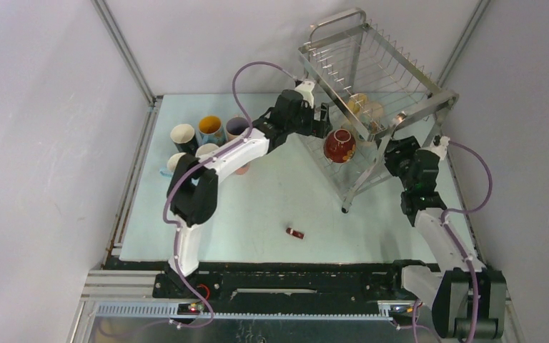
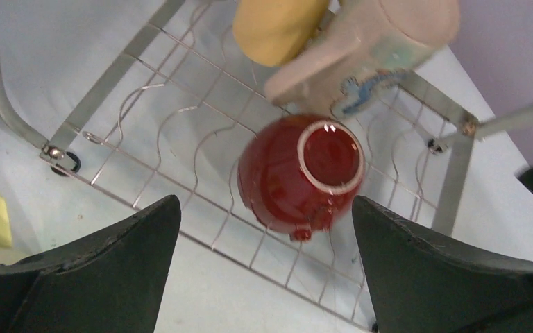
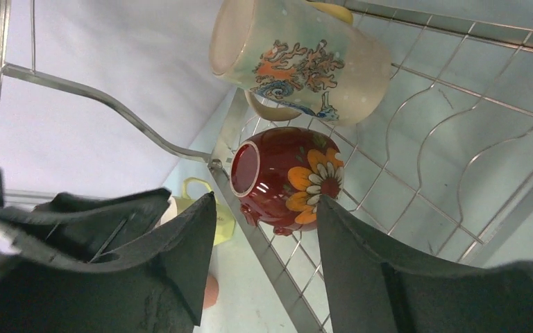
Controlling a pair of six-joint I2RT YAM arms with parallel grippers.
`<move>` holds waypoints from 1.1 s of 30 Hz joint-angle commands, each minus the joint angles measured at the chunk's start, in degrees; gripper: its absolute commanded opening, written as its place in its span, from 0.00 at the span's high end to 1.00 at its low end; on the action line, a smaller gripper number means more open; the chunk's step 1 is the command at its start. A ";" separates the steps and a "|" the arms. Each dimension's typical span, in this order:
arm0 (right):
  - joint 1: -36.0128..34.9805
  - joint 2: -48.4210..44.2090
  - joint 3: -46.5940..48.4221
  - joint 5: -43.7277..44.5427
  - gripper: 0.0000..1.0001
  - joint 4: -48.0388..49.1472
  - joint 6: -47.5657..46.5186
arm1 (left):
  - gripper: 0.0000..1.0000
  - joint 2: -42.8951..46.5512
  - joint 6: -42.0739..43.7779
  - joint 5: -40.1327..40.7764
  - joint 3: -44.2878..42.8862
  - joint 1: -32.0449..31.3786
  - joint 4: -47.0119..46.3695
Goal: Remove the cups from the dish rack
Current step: Move the cup to the dish rack.
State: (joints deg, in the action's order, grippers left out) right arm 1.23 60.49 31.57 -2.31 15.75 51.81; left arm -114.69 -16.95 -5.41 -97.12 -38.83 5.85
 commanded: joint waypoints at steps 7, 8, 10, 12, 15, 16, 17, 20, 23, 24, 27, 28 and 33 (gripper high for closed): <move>0.90 -5.86 2.08 0.26 0.42 -5.89 -0.53 | 0.05 -14.83 -9.64 0.93 -21.71 1.19 4.58; 1.16 -5.99 2.10 0.02 0.42 -5.70 -0.56 | 0.06 -16.15 -10.35 0.08 -23.52 1.14 4.97; 1.55 -6.02 2.10 -0.55 0.42 -5.48 -0.64 | 0.10 -18.08 -11.79 -1.13 -26.25 1.13 5.29; 1.88 -5.79 2.09 -1.08 0.42 -5.31 -0.84 | 0.14 -19.21 -13.38 -1.69 -27.10 1.18 5.19; 2.25 -4.97 2.11 -1.78 0.42 -4.82 -1.00 | 0.23 -20.30 -15.45 -3.01 -27.13 1.16 4.19; 2.35 -4.67 2.09 -1.96 0.42 -4.56 -0.98 | 0.26 -20.66 -16.20 -3.43 -27.12 1.08 3.85; 2.43 -4.34 2.09 -2.18 0.42 -4.33 -0.94 | 0.31 -21.00 -16.96 -3.99 -27.18 1.12 3.46; 2.48 -3.87 2.09 -2.62 0.43 -3.50 -0.93 | 0.39 -22.15 -18.30 -5.60 -27.72 0.76 3.03; 2.54 -3.12 2.73 -2.59 0.43 -3.94 -1.32 | 0.42 -22.86 -19.23 -6.75 -27.76 0.43 2.95; 2.54 -2.88 2.92 -2.74 0.43 -3.92 -1.49 | 0.43 -22.98 -19.90 -7.25 -27.59 0.31 2.82; 2.54 -2.42 3.14 -2.98 0.43 -3.73 -1.85 | 0.46 -23.07 -20.71 -8.39 -27.21 0.04 2.55; 2.61 -2.28 3.29 -3.04 0.43 -3.70 -1.93 | 0.47 -22.87 -20.86 -8.69 -26.91 -0.07 2.59; 2.84 -1.16 3.50 -3.10 0.43 -3.03 -2.25 | 0.51 -20.40 -22.02 -9.69 -22.63 -0.90 0.83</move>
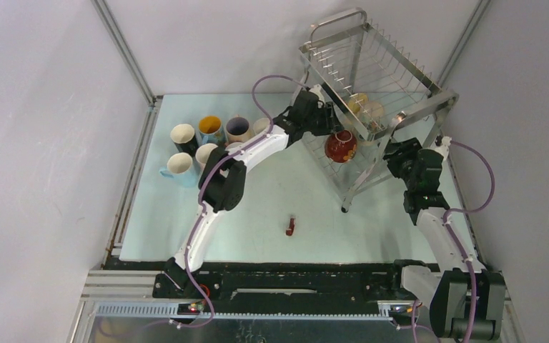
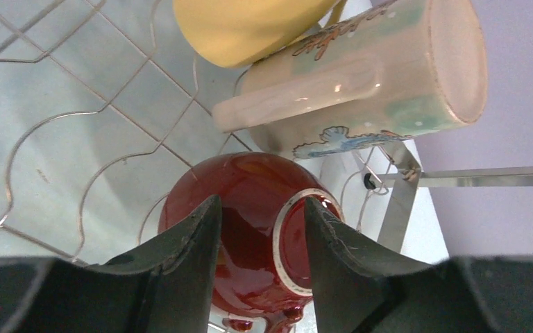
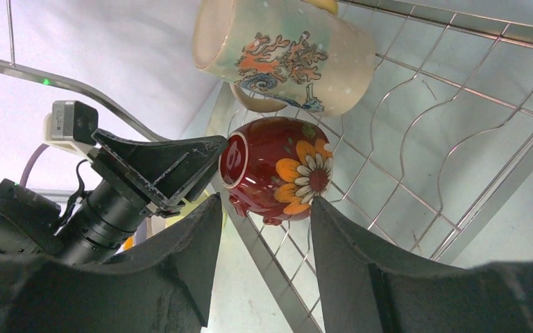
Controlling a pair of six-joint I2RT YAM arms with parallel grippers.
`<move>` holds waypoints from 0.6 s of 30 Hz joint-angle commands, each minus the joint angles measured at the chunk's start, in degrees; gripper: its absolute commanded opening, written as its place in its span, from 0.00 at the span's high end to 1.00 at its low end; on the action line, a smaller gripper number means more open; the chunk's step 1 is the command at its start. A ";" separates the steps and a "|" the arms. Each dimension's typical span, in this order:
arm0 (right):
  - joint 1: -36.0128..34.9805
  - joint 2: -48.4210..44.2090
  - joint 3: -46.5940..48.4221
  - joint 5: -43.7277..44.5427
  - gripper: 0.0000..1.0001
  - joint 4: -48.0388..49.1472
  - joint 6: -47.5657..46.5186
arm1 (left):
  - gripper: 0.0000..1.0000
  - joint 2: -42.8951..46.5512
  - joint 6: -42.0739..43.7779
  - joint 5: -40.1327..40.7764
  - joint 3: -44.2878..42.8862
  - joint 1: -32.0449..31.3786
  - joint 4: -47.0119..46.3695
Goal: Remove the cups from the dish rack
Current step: Move the cup to the dish rack.
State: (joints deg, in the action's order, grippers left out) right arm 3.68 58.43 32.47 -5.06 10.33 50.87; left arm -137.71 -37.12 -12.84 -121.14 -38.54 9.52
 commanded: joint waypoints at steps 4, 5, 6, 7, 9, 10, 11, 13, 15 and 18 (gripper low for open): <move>0.69 2.41 3.30 -0.77 0.43 3.15 -1.45 | 0.52 3.69 -1.73 -3.43 3.16 -1.82 -2.99; 0.79 2.80 3.58 -0.90 0.43 3.27 -1.47 | 0.52 3.94 -1.67 -3.63 3.73 -1.98 -2.94; 0.87 3.09 3.77 -0.99 0.43 3.48 -1.62 | 0.52 4.27 -1.64 -3.66 4.29 -2.16 -2.96; 1.01 3.41 4.04 -1.00 0.43 3.59 -1.69 | 0.53 4.67 -1.64 -3.66 4.97 -2.36 -2.93; 1.14 3.92 4.54 -1.05 0.43 3.93 -1.80 | 0.54 5.57 -1.79 -3.81 6.75 -2.68 -3.55; 1.18 4.35 4.75 -0.99 0.43 4.13 -1.90 | 0.54 6.12 -1.93 -3.94 7.63 -2.91 -4.03; 1.23 4.71 5.06 -0.97 0.43 4.29 -2.07 | 0.54 6.52 -1.98 -4.13 8.34 -3.07 -4.39; 1.32 5.78 5.72 -0.92 0.43 4.43 -2.40 | 0.54 7.02 -1.99 -4.57 9.09 -3.48 -4.75; 1.46 6.72 6.20 -0.92 0.42 4.76 -2.77 | 0.54 7.41 -1.83 -4.91 9.69 -4.12 -4.77; 1.76 7.90 6.47 -1.15 0.42 5.77 -2.90 | 0.55 8.07 -1.65 -4.97 10.71 -4.87 -4.94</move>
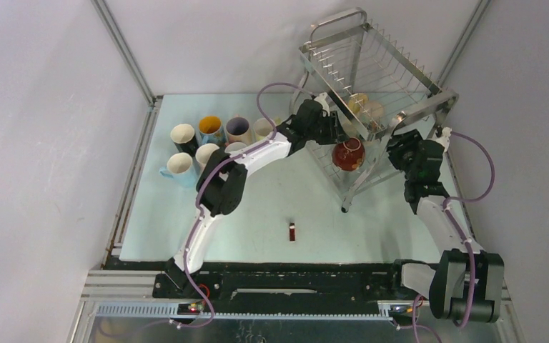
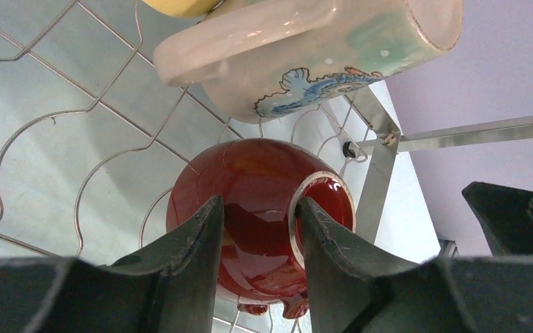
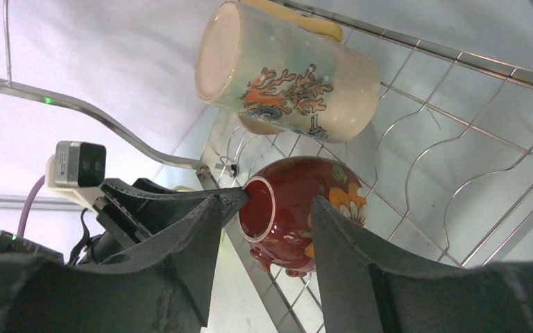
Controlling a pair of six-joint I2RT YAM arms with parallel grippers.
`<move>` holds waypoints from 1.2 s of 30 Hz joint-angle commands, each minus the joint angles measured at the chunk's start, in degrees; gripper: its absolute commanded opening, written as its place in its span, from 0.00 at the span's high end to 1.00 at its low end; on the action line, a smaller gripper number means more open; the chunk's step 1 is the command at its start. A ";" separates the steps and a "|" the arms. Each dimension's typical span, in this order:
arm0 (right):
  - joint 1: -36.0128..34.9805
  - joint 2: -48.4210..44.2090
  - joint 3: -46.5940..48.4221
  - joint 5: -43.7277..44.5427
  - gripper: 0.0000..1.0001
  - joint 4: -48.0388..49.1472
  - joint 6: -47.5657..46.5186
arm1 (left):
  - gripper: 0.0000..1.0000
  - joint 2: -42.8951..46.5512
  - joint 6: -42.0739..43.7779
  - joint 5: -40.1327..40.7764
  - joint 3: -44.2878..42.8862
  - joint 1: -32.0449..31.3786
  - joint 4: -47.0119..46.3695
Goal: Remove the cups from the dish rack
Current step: Move the cup to the dish rack.
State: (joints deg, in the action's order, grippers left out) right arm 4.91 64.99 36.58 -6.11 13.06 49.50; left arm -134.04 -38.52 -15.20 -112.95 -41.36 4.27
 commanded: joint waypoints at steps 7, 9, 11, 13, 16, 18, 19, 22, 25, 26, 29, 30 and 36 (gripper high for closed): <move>1.07 3.92 3.79 0.25 0.41 4.65 -2.24 | 0.55 6.04 0.44 -4.22 6.32 -2.91 -1.46; 1.07 5.03 4.64 0.35 0.41 4.57 -3.21 | 0.56 6.20 1.10 -5.50 6.33 -3.28 -1.52; 1.07 6.40 5.26 0.33 0.41 5.00 -3.86 | 0.56 6.24 1.73 -6.69 6.29 -3.64 -1.40; 1.07 7.46 5.94 0.19 0.41 5.11 -4.33 | 0.56 6.24 2.35 -8.22 6.03 -4.03 -1.34; 0.98 8.85 6.52 -0.24 0.41 5.28 -5.21 | 0.56 6.33 2.96 -9.89 5.89 -4.52 -1.09; 0.98 9.32 6.58 -0.47 0.41 5.16 -5.68 | 0.56 6.43 3.40 -10.71 5.85 -4.77 -1.13; 0.90 9.39 6.53 -0.50 0.41 4.81 -6.05 | 0.56 6.47 3.45 -11.06 5.81 -4.91 -1.13; 0.44 9.21 6.53 -0.68 0.40 3.52 -7.23 | 0.55 7.84 4.32 -9.42 7.06 -4.88 -1.45; 0.19 9.13 6.13 -1.74 0.40 3.72 -7.59 | 0.54 9.52 4.71 -7.40 9.00 -4.18 -3.07; 0.23 9.20 6.02 -2.07 0.40 3.74 -7.45 | 0.54 10.05 4.58 -6.95 9.55 -3.73 -3.87; 0.40 9.09 5.14 -2.75 0.41 4.08 -6.38 | 0.54 12.31 3.85 -5.67 12.17 -2.12 -7.75; 0.51 8.79 4.52 -2.81 0.41 4.56 -5.85 | 0.54 13.02 3.52 -5.54 13.07 -1.40 -9.42; 0.33 6.12 1.42 -3.08 0.48 4.71 -4.42 | 0.54 13.55 1.68 -4.87 13.29 2.86 -13.75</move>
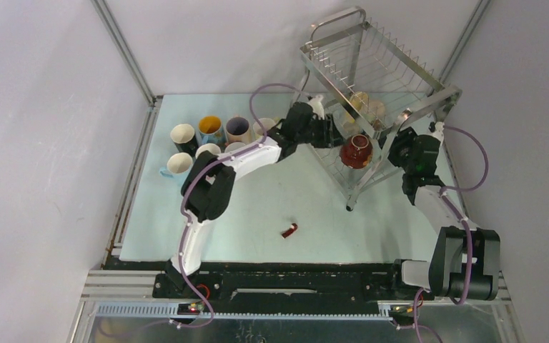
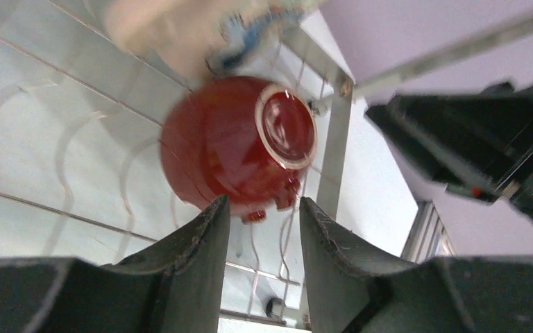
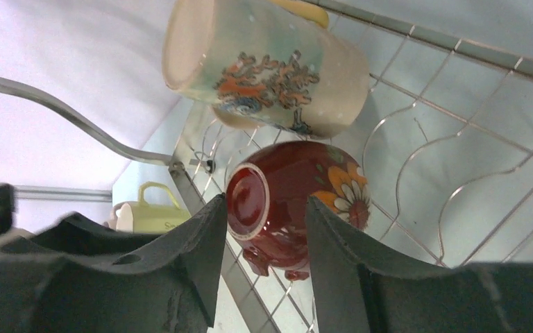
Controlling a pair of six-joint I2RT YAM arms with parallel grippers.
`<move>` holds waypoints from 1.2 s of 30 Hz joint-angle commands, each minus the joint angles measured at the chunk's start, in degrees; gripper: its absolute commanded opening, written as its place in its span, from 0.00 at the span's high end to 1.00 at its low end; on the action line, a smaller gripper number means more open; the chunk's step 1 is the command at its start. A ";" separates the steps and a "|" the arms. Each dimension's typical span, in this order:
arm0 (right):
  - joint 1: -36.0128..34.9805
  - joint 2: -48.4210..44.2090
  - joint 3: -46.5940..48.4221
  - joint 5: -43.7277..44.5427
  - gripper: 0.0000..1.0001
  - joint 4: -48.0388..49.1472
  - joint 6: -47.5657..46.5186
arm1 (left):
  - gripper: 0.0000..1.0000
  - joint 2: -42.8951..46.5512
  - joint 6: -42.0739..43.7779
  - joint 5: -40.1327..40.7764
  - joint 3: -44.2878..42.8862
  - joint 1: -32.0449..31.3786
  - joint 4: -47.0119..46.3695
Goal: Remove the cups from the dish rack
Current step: Move the cup to the dish rack.
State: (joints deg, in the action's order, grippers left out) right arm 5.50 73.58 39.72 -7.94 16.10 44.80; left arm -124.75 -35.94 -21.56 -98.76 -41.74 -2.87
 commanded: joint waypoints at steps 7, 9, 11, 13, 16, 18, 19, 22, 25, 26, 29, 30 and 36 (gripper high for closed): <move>-0.13 -8.47 -4.89 -1.24 0.58 -1.24 1.60 | 0.55 -5.73 -3.09 0.78 -14.41 4.45 -3.08; -0.14 -10.65 -5.09 -0.96 0.60 -3.14 1.45 | 0.55 -8.90 -4.32 0.05 -19.65 4.39 -1.93; -0.20 -13.02 -5.10 -1.01 0.61 -5.27 1.06 | 0.56 -11.48 -5.92 -0.52 -22.95 4.32 -1.70; -0.31 -15.10 -5.05 -1.21 0.61 -6.75 0.56 | 0.57 -13.43 -7.04 -0.52 -25.06 4.11 -1.70; -0.47 -17.26 -5.05 -2.39 0.61 -7.96 0.39 | 0.57 -15.52 -8.62 -0.51 -27.26 3.78 -1.77; -0.62 -18.07 -5.01 -3.25 0.61 -8.39 0.64 | 0.58 -16.76 -9.64 -0.65 -28.19 3.46 -2.25; -0.72 -18.24 -5.01 -3.41 0.61 -8.63 0.76 | 0.58 -17.21 -10.01 -0.67 -28.52 3.25 -2.30; -1.45 -18.72 -5.01 -3.81 0.61 -9.30 1.14 | 0.57 -18.15 -10.63 -0.44 -29.15 2.63 -2.34; -2.57 -18.87 -4.85 -4.57 0.61 -9.58 1.50 | 0.57 -19.45 -11.81 -0.93 -29.91 2.42 -2.74; -3.00 -18.80 -4.60 -4.69 0.61 -10.02 1.53 | 0.57 -19.85 -12.12 -1.15 -30.19 2.33 -2.75; -4.38 -18.86 -3.76 -4.50 0.61 -11.17 1.40 | 0.57 -20.40 -12.54 -1.63 -30.65 2.12 -2.83; -4.80 -18.95 -3.58 -4.53 0.61 -11.30 1.41 | 0.57 -20.68 -12.69 -1.85 -30.85 2.00 -2.84; -6.91 -19.44 -2.41 -4.97 0.61 -12.55 1.76 | 0.57 -21.72 -13.93 -4.28 -31.80 1.29 -2.77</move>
State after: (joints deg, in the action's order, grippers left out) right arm 1.98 55.81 34.57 -8.62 4.23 45.98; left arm -146.19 -48.29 -23.20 -126.58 -39.90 -4.03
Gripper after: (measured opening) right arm 0.390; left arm 0.430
